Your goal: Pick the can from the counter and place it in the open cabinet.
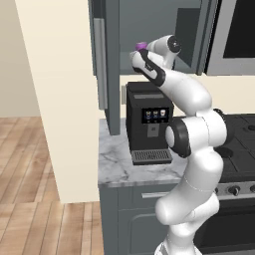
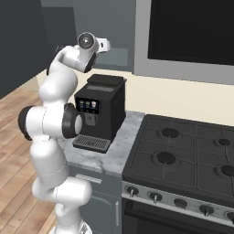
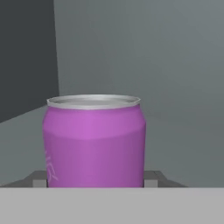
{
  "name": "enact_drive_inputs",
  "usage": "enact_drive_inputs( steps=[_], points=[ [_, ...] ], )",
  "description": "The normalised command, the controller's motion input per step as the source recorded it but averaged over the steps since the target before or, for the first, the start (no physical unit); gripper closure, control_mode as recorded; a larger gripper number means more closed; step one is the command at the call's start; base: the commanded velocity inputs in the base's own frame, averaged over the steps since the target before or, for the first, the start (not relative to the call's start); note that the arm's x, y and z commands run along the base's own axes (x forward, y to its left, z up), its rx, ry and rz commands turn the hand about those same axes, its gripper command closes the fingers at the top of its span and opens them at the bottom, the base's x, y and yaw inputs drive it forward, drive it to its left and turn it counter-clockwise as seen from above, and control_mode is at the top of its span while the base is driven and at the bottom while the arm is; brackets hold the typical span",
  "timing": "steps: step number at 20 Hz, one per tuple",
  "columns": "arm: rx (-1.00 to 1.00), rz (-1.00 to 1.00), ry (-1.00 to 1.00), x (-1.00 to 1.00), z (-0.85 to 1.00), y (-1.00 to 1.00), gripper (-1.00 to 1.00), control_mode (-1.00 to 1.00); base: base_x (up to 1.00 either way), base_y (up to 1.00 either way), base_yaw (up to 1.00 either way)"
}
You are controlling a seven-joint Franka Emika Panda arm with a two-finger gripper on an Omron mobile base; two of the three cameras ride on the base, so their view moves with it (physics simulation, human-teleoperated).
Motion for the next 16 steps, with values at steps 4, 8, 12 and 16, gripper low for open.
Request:
enact_drive_inputs(
  steps=[4, 8, 12, 16],
  points=[
    [0.04, 0.00, 0.00, 0.13, -0.16, -0.02, 1.00, -1.00, 0.00, 0.00, 0.00],
    [0.06, 0.00, 0.00, 0.07, -0.18, -0.01, -1.00, -1.00, 0.00, 0.00, 0.00],
    [0.02, 0.00, 0.00, 0.04, -0.17, 0.00, -1.00, -1.00, 0.00, 0.00, 0.00],
    [0.00, -0.03, 0.00, 0.01, -0.05, 0.00, -1.00, -1.00, 0.00, 0.00, 0.00]
  ],
)
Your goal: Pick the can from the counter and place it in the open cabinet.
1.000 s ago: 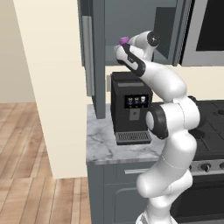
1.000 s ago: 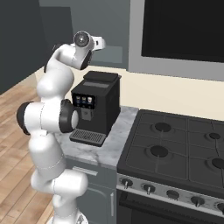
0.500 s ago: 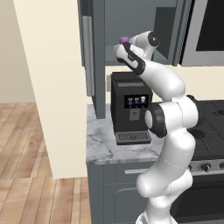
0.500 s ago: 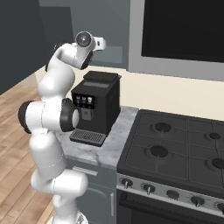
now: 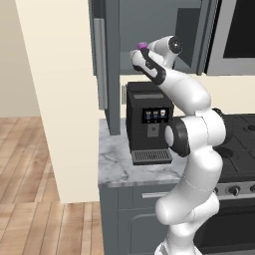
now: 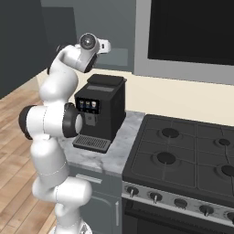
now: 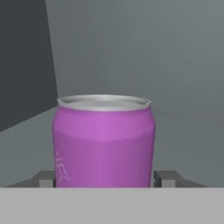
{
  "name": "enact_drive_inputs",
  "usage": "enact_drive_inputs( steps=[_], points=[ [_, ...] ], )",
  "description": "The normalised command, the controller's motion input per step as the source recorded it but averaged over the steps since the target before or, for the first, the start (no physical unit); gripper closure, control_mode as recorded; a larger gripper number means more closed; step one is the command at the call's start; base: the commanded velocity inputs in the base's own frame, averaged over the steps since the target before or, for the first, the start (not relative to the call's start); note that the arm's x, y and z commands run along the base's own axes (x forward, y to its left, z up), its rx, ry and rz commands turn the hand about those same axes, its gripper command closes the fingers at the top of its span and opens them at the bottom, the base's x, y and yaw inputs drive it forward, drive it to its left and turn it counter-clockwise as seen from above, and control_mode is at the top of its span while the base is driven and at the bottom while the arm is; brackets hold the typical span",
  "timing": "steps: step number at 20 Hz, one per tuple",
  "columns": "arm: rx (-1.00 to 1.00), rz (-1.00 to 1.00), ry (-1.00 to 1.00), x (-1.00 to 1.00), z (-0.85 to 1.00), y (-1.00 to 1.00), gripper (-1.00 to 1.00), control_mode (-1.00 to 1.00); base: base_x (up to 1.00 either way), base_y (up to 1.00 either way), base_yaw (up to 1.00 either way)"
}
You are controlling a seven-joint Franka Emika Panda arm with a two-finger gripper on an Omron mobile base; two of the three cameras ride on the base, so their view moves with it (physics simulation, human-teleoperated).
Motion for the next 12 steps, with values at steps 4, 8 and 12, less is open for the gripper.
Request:
enact_drive_inputs(
  steps=[4, 8, 12],
  points=[
    [0.00, -0.04, -0.04, -0.13, -0.02, -0.05, -1.00, -1.00, 0.00, 0.00, 0.00],
    [0.00, -0.04, -0.08, -0.29, 0.00, -0.10, -1.00, -1.00, 0.00, 0.00, 0.00],
    [0.00, -0.07, -0.04, -0.38, 0.00, -0.14, -1.00, -1.00, 0.00, 0.00, 0.00]
  ],
)
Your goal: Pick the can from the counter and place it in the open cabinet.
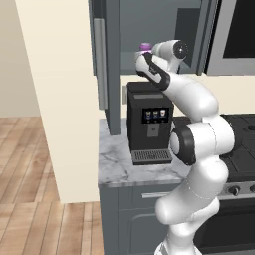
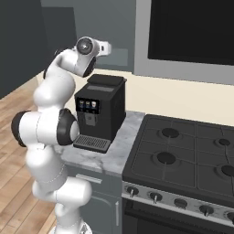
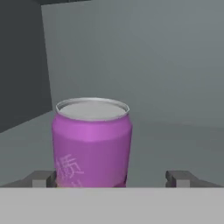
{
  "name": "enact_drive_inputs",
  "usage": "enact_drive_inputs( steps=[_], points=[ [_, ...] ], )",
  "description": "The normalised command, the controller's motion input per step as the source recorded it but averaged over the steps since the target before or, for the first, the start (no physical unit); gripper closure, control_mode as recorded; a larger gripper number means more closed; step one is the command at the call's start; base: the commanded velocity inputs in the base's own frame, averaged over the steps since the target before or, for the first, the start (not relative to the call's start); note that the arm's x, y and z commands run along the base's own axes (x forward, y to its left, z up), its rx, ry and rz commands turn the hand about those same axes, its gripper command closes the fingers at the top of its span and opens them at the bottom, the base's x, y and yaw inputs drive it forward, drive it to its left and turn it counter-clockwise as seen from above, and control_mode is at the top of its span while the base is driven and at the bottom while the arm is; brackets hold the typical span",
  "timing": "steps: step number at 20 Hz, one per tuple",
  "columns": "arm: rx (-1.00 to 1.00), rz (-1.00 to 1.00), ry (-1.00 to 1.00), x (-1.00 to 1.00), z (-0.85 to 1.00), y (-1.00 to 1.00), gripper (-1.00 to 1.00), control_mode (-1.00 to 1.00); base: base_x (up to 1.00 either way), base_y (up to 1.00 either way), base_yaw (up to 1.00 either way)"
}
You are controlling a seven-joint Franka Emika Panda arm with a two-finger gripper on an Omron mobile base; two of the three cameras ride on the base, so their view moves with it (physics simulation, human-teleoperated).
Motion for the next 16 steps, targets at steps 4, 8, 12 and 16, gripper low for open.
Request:
enact_drive_inputs(
  steps=[4, 8, 12, 16],
  points=[
    [0.00, -0.12, -0.01, -0.48, 0.00, -0.17, -1.00, -1.00, 0.00, 0.00, 0.00],
    [0.00, -0.13, 0.00, -0.52, 0.00, -0.14, -1.00, -1.00, 0.00, 0.00, 0.00],
    [0.00, -0.13, 0.00, -0.32, 0.00, -0.02, -1.00, -1.00, 0.00, 0.00, 0.00],
    [0.02, -0.06, 0.00, -0.60, 0.12, -0.11, -1.00, -1.00, 0.00, 0.00, 0.00]
  ],
)
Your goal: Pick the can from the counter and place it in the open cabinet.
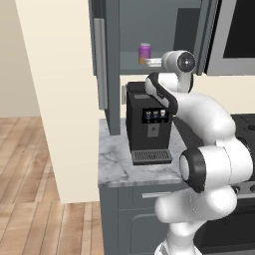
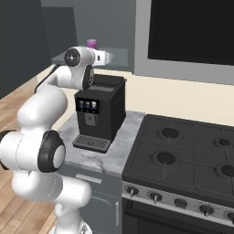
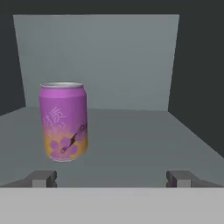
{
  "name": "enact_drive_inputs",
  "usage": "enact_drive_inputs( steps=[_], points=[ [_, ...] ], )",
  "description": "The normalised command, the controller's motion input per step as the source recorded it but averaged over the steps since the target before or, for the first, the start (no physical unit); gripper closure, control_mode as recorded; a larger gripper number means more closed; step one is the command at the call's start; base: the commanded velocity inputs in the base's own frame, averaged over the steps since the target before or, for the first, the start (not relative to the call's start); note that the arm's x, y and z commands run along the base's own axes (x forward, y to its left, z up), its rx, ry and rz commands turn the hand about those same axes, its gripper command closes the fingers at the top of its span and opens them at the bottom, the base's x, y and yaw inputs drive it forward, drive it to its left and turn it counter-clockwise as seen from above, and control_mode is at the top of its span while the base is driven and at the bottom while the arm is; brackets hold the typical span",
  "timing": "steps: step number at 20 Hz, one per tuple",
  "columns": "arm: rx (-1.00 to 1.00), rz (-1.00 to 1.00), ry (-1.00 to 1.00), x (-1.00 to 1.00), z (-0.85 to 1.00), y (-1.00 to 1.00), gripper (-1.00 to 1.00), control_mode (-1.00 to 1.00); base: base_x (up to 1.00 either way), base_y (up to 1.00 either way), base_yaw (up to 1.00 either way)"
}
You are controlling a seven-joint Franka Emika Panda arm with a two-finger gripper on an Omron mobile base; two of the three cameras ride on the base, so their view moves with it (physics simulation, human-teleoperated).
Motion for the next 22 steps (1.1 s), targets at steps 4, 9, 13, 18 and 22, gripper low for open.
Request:
enact_drive_inputs(
  steps=[4, 9, 13, 18, 22],
  points=[
    [0.09, 0.00, 0.00, -0.78, 0.18, -0.06, -1.00, -1.00, 0.00, 0.00, 0.00],
    [0.15, 0.06, 0.00, -0.82, 0.18, -0.12, -1.00, -1.00, 0.00, 0.00, 0.00],
    [0.16, 0.19, -0.02, -0.86, 0.18, -0.18, -1.00, -1.00, 0.00, 0.00, 0.00],
    [0.10, 0.36, 0.00, -0.78, 0.19, -0.05, -1.00, -1.00, 0.00, 0.00, 0.00],
    [0.07, 0.34, 0.00, -0.75, 0.16, -0.01, -1.00, -1.00, 0.00, 0.00, 0.00]
  ],
)
